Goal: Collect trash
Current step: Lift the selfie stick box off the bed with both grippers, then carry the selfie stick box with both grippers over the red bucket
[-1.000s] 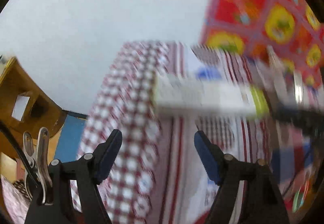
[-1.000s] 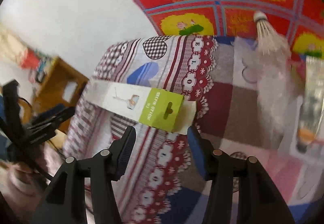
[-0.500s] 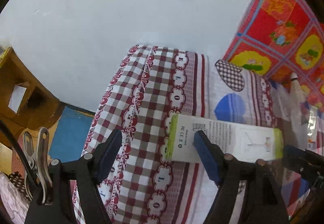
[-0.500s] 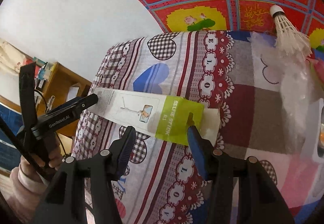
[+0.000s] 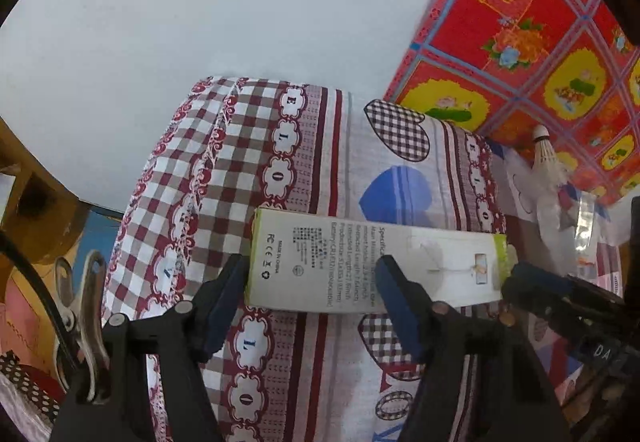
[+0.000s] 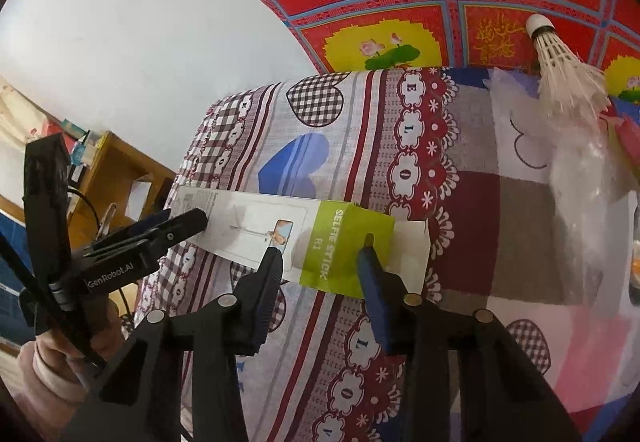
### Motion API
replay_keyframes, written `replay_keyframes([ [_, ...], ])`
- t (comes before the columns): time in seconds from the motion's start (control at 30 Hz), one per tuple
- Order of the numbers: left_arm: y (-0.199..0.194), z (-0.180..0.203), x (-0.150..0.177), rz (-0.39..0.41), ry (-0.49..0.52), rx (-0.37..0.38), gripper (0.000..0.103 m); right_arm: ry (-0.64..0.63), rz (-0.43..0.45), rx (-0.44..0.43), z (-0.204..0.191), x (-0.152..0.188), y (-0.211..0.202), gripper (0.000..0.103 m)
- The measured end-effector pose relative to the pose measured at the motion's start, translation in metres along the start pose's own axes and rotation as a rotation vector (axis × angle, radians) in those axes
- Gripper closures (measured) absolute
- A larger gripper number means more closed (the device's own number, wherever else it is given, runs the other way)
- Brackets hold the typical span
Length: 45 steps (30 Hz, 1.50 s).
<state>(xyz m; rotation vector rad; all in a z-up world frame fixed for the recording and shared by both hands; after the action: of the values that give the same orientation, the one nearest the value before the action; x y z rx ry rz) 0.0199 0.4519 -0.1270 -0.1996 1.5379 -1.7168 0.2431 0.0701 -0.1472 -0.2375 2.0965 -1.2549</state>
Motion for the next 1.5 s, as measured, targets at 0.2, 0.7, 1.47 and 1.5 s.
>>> replay_keyframes([
  [0.2, -0.008, 0.001, 0.012, -0.020, -0.002, 0.001, 0.033, -0.008, -0.011, -0.008, -0.002, 0.018, -0.015, 0.061],
  [0.7, -0.012, 0.016, 0.031, -0.027, 0.027, 0.007, 0.033, 0.011, 0.000, 0.009, -0.003, 0.016, -0.019, 0.045],
  [1.47, -0.025, 0.131, 0.118, -0.171, 0.220, 0.147, 0.033, 0.309, 0.157, 0.164, 0.096, 0.146, -0.155, 0.050],
  [1.5, -0.025, 0.138, 0.121, -0.176, 0.233, 0.152, 0.033, 0.318, 0.166, 0.176, 0.101, 0.154, -0.162, 0.050],
])
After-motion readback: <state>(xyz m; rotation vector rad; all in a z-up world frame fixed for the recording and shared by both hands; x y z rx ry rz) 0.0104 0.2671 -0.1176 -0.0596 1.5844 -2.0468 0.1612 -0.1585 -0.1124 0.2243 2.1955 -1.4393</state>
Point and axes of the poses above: each gripper's, at about its wrist camera, not at the fingertips, and y roughly the way its jaws point, z to its right, x to its underside, the point moved 5 cm from there along y, roughly the way its jaws point, and after that the axes turned 12 degrees about -y, right-handed, at the moved point
